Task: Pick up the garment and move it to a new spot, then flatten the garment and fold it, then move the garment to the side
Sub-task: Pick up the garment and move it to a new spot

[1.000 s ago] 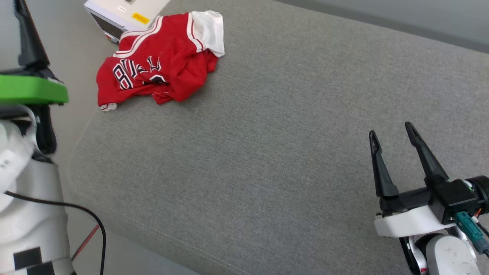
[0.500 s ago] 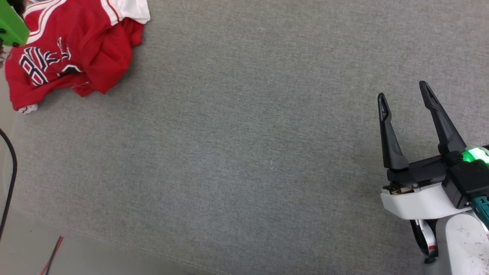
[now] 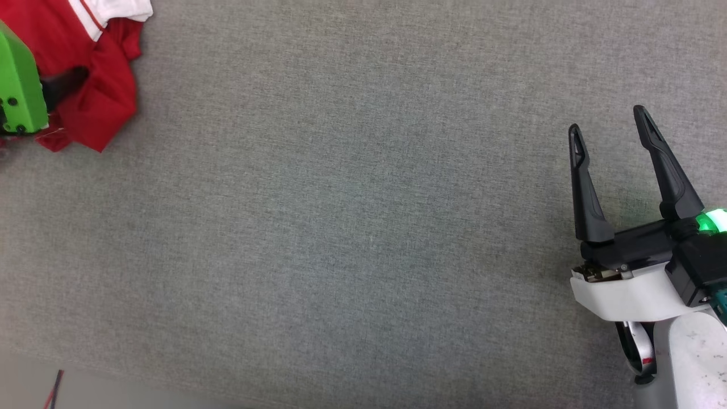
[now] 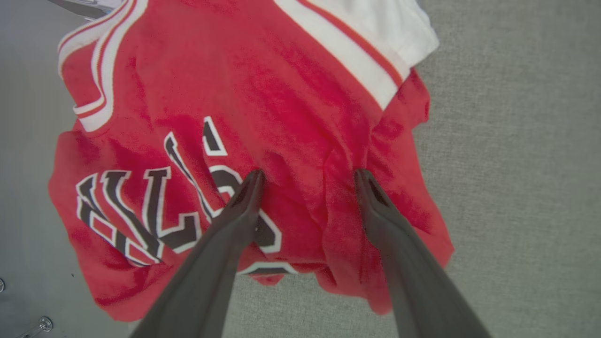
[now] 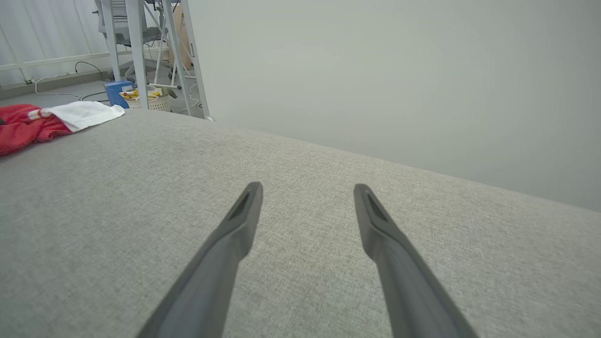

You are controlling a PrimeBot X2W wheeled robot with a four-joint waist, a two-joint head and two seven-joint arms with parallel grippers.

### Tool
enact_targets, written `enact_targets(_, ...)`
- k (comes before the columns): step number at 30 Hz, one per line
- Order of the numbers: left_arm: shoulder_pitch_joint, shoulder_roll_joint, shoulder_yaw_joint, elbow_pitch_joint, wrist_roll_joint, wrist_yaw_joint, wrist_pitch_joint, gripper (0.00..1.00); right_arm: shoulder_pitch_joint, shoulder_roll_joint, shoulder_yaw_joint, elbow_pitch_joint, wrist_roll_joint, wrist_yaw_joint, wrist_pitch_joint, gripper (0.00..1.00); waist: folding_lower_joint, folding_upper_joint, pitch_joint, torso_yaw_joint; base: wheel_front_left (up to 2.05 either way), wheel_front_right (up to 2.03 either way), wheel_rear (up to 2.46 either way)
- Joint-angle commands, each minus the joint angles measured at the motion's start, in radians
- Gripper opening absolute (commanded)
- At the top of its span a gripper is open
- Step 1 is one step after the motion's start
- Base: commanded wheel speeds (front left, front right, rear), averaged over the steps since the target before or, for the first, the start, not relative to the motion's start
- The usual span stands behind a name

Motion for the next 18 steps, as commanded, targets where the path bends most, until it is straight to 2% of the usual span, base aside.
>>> enact_targets(1,0.026,0.004,-0.016,0.008,-0.007,-0.003,0.008,1.00,-0.024,-0.006,-0.001,-0.007,-0.004,-0.001,-0.005,1.00,-0.0001,0.0000,0.022,-0.015,0.00,0.00,0.00)
enact_targets(9,0.052,-0.040,-0.102,0.101,-0.045,-0.003,-0.010,1.00,-0.042,-0.009,0.003,0.002,0.005,-0.001,-0.005,1.00,-0.0001,0.0000,0.045,-0.030,0.00,0.00,0.00)
enact_targets(10,0.051,-0.040,-0.109,0.103,-0.045,-0.003,-0.019,0.72,-0.043,-0.008,0.003,0.003,0.006,-0.001,-0.005,1.00,-0.0001,0.0000,0.043,-0.030,0.00,0.00,0.00)
enact_targets(11,0.052,-0.042,-0.113,0.106,-0.052,-0.003,-0.035,0.00,-0.042,-0.008,0.002,0.006,0.007,-0.001,-0.005,1.00,-0.0001,0.0000,0.036,-0.030,0.00,0.00,0.00)
enact_targets(18,0.012,-0.007,-0.148,0.073,-0.052,-0.003,-0.176,0.00,-0.028,-0.001,0.002,0.022,0.023,-0.001,-0.005,1.00,-0.0001,0.0000,-0.037,-0.020,0.00,0.00,0.00)
